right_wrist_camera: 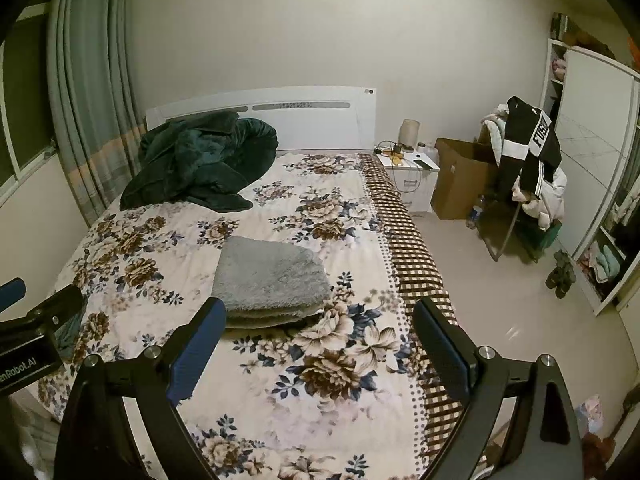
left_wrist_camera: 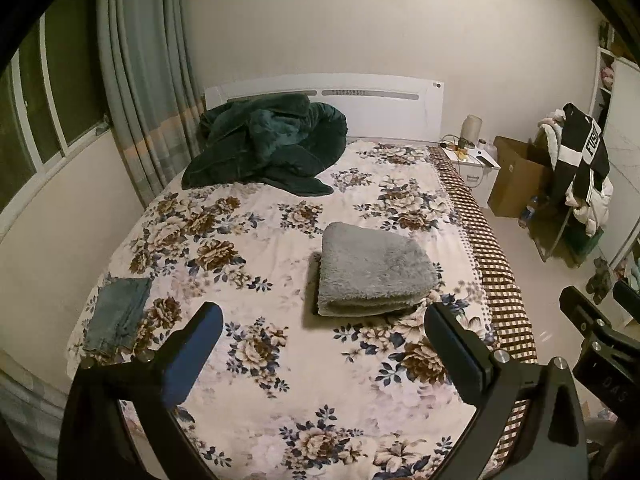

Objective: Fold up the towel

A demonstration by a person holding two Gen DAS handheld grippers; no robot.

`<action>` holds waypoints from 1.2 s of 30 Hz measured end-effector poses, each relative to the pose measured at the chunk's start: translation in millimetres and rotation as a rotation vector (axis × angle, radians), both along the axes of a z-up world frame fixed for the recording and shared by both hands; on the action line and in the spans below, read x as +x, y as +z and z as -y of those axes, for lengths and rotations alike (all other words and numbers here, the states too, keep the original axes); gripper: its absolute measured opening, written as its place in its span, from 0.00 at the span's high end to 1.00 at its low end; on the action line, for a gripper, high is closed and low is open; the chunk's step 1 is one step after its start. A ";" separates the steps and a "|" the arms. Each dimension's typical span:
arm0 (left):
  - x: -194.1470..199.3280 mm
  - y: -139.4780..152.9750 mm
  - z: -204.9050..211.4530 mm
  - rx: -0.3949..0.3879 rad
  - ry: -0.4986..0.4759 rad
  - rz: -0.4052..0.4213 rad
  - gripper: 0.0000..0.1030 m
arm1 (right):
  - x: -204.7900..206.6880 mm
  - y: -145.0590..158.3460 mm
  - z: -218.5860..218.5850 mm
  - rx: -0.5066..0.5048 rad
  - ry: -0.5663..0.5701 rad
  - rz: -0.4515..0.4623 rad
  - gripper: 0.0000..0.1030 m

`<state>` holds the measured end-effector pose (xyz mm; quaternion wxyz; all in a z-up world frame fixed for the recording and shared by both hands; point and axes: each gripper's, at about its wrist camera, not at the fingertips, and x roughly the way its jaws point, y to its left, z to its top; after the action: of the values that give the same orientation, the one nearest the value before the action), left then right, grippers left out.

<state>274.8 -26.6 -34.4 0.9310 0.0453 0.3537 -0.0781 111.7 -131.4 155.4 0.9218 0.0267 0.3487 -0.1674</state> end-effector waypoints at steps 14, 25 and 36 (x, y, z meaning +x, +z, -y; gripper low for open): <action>-6.6 2.3 -4.1 0.005 0.004 0.004 0.00 | -6.4 -2.1 -9.8 0.020 0.005 -0.006 0.06; -10.2 2.1 -6.9 0.009 0.007 0.003 0.00 | -6.6 -3.8 -9.0 0.021 0.008 -0.008 0.06; -10.3 2.8 -5.8 0.003 0.009 0.002 0.00 | -8.8 -4.2 -13.5 0.021 0.007 -0.009 0.06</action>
<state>264.5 -20.8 -31.6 0.9317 0.0455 0.3529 -0.0735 102.9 -118.0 151.3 0.9203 0.0346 0.3549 -0.1607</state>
